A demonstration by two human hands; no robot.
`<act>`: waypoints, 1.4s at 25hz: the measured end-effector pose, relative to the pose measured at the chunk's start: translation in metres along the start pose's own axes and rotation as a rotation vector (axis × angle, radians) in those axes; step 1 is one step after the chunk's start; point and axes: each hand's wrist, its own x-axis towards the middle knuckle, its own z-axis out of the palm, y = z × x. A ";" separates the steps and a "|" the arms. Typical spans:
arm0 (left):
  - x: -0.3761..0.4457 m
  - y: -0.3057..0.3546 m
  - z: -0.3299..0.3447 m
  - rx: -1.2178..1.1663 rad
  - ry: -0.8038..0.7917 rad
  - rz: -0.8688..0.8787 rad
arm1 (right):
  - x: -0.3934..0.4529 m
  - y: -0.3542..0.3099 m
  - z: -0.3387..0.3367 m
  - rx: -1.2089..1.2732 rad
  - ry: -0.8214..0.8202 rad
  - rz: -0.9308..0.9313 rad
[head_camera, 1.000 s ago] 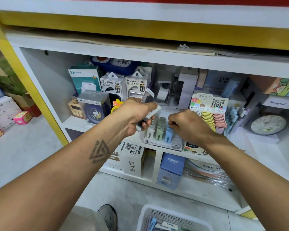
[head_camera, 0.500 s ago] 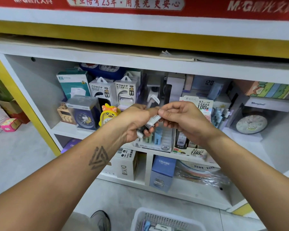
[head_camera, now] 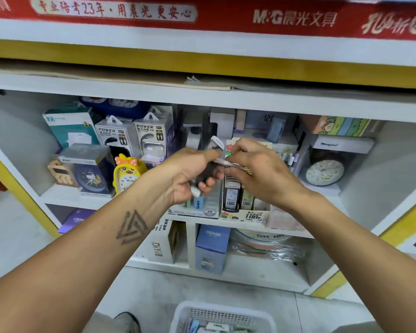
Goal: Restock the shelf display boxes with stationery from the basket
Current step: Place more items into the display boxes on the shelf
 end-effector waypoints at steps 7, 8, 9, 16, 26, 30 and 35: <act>-0.008 0.008 -0.023 -0.052 0.102 -0.009 | 0.008 -0.013 0.010 0.797 -0.032 0.418; -0.010 0.007 -0.028 -0.052 0.105 -0.014 | 0.009 -0.014 0.012 0.793 -0.031 0.403; -0.012 0.007 -0.034 -0.055 0.107 -0.020 | 0.011 -0.015 0.013 0.767 -0.023 0.390; -0.018 0.011 -0.076 -0.178 0.209 0.027 | 0.025 -0.023 0.031 0.353 0.082 0.240; -0.020 -0.004 -0.099 -0.117 0.218 -0.016 | 0.057 -0.025 0.066 0.075 0.195 0.299; -0.021 -0.004 -0.106 -0.114 0.232 -0.012 | 0.064 -0.018 0.070 0.006 0.220 0.297; -0.021 -0.006 -0.107 -0.113 0.223 -0.009 | 0.094 -0.018 0.092 -0.058 0.054 0.358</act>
